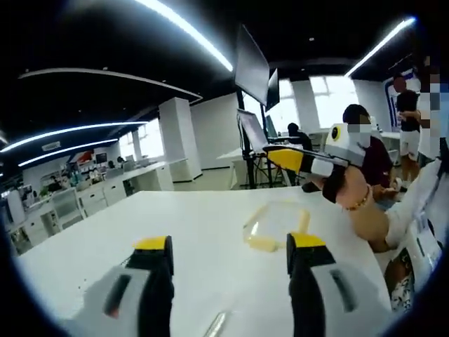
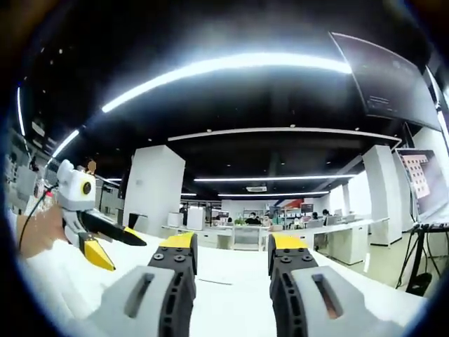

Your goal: Snap each plastic latch of the storage box into its locked position after aligning the lid with the box until every specified latch is closed and the lid sits flush.

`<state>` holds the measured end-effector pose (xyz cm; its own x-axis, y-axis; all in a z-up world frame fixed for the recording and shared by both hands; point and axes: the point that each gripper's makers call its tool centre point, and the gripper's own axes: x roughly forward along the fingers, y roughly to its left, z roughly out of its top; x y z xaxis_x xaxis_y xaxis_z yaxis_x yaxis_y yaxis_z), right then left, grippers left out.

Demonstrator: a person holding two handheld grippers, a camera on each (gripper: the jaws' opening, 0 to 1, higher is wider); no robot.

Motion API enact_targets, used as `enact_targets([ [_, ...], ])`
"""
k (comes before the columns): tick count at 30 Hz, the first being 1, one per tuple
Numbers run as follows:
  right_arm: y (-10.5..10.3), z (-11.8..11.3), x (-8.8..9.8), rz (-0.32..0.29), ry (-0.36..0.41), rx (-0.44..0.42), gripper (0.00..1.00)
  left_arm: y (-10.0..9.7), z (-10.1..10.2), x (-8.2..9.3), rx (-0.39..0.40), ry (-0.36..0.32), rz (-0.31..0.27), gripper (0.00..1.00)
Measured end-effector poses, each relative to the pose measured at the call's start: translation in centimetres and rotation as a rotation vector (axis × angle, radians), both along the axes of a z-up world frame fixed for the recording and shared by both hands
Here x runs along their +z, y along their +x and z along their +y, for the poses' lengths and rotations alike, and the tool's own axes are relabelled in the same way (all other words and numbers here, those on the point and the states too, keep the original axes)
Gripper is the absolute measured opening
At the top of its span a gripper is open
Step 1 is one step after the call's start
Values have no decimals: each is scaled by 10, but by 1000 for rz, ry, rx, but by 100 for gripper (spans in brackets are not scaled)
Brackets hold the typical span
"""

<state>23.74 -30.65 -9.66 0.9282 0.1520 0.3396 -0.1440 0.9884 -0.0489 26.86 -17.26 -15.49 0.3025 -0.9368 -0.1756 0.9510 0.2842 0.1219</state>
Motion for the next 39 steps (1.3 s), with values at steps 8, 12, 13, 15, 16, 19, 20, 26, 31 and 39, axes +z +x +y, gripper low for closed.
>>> enact_targets([
  [8, 1, -1, -1, -1, 15, 4, 40, 2, -20, -12, -32, 46, 15, 65],
  [12, 2, 2, -3, 2, 25, 18, 40, 1, -28, -17, -51, 67, 20, 64],
  [13, 2, 2, -3, 2, 27, 21, 40, 1, -31, -18, -56, 73, 19, 64],
  [15, 2, 4, -3, -1, 30, 30, 40, 0, -33, -19, -62, 82, 16, 64],
  [16, 2, 5, -2, -3, 31, 32, 40, 1, -35, -20, -63, 87, 14, 64],
  [19, 1, 5, -2, -8, 25, 25, 39, 2, -40, -22, -67, 101, 6, 64],
  [20, 2, 5, -2, -8, 25, 23, 39, 2, -42, -24, -70, 107, 3, 64],
  [26, 1, 4, -1, -19, 43, 29, 39, -2, -59, -31, -111, 147, 2, 64],
  [31, 1, -2, -1, -23, 58, 15, 38, -3, -73, -36, -136, 164, 2, 64],
  [39, -2, -8, 4, -49, 83, 3, 37, -2, -88, -46, -163, 222, 2, 64],
])
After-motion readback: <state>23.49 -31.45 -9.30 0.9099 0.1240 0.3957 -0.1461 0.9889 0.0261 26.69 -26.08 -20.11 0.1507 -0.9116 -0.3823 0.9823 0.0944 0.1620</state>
